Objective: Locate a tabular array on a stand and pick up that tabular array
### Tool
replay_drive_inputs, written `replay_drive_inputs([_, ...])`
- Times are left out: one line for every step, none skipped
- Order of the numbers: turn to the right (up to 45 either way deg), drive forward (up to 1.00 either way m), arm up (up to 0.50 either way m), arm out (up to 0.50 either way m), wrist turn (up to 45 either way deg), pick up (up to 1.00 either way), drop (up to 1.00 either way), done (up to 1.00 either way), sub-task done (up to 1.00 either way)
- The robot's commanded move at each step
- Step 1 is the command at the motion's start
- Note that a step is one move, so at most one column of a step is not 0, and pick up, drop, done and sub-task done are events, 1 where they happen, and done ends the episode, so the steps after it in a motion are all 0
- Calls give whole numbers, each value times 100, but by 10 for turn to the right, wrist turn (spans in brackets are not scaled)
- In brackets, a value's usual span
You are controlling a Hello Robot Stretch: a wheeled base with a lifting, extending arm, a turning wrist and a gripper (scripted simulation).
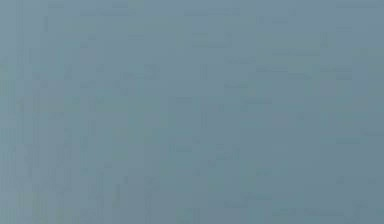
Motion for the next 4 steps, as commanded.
replay_drive_inputs([0,0,18,0,0,0,0,0,0])
replay_drive_inputs([0,0,0,50,0,0,0,0,0])
replay_drive_inputs([0,0,0,0,450,0,0,0,0])
replay_drive_inputs([0,0,0,0,450,0,0,0,0])
